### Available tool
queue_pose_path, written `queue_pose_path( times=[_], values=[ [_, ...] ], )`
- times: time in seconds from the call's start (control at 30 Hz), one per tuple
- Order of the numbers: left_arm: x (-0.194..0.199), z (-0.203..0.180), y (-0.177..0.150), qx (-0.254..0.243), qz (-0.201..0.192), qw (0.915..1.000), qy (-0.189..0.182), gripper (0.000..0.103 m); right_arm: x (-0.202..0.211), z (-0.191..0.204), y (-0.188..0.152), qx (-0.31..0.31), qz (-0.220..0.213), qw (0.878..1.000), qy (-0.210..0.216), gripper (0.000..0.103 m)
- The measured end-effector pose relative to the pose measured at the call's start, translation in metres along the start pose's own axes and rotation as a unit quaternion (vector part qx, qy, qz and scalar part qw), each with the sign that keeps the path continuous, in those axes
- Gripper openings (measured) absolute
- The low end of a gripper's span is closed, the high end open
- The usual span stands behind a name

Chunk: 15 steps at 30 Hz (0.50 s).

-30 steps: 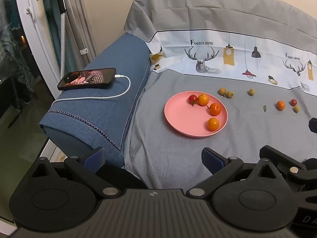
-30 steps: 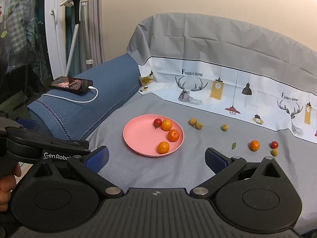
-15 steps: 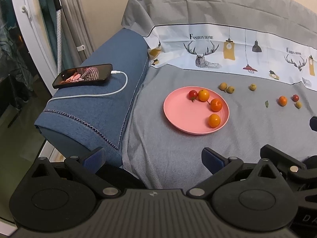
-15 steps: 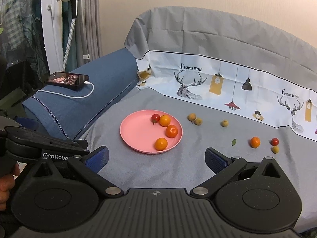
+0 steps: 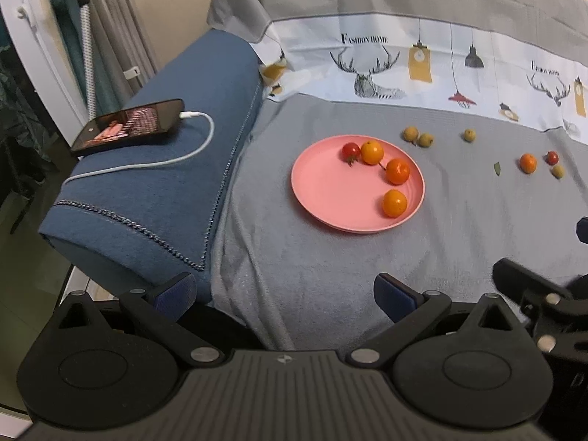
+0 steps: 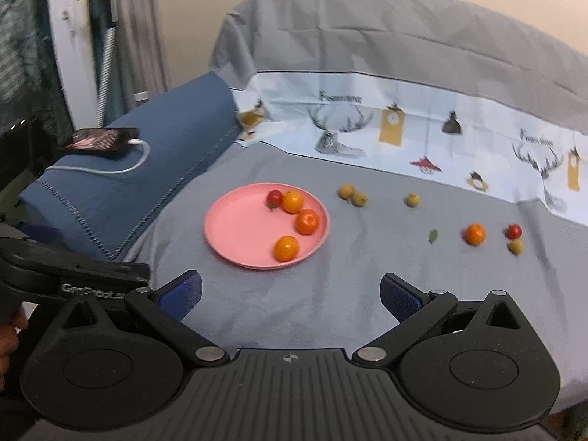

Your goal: Organize fruits

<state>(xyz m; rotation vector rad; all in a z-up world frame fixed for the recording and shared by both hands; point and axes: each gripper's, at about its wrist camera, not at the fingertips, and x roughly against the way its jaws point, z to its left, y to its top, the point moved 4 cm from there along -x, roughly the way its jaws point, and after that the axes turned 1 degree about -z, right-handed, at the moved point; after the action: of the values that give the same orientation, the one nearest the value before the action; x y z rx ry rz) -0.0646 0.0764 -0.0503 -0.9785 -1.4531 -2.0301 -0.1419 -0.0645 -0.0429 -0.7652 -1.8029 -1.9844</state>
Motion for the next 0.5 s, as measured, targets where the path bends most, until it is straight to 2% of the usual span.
queue_pose_path(
  times=[0.23,0.5],
  values=[
    [-0.027,-0.031,0.037,0.001,0.020,0.9995,-0.025,0.103,-0.025,-0.060,-0.005,-0.059,0.003,0.997,-0.051,0.102],
    [-0.093,-0.104,0.117,0.024,0.041,0.9965,-0.069,0.103,-0.075,-0.156,-0.010,-0.137,-0.002,0.981,-0.139,0.102]
  ],
)
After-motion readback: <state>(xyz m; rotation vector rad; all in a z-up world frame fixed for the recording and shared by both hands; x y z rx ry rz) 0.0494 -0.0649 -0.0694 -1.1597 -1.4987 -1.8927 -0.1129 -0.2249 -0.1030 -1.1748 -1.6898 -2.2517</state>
